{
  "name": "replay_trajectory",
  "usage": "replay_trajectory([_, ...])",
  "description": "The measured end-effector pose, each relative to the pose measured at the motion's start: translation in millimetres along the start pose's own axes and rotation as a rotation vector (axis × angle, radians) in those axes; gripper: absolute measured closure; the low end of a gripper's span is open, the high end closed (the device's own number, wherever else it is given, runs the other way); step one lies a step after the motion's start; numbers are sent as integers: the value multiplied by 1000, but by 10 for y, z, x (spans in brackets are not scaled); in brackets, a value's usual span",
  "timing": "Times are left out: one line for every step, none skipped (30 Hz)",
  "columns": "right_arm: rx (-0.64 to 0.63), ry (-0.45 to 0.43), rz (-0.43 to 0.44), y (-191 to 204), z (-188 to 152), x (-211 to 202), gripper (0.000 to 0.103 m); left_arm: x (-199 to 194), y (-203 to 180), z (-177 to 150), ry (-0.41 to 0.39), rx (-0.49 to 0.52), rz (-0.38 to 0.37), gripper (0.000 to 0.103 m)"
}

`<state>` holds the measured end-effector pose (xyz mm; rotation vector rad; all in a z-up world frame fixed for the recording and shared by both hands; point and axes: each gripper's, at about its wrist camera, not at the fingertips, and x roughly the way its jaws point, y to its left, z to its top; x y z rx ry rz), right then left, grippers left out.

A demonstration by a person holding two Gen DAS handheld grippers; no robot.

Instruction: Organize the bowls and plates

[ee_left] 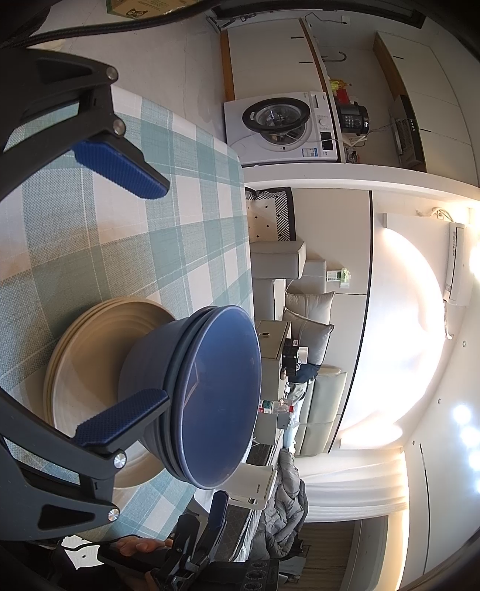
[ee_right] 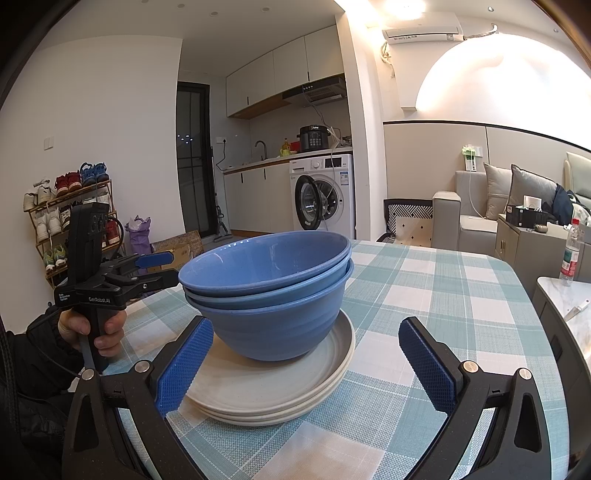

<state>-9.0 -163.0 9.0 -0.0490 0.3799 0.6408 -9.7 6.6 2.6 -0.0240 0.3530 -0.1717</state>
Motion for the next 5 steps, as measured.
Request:
replay_trajectory([0,0,0,-1,0,0,1,-2,-7,-2,-2,2,-4,0])
replay_trajectory([0,0,0,1,0,0,1,-6,-14,-3,-4,3,-5,0])
replay_trajectory([0,0,0,-1,1,1,1,-7,-21,-4,-4,5,-5,0])
replay_trajectory([0,0,0,1,1,-1,1,-6,-23,-5,-4,5,-6,0])
replay_trajectory([0,0,0,1,1,-1,1,-8,-23,-6,-4,5,-6,0])
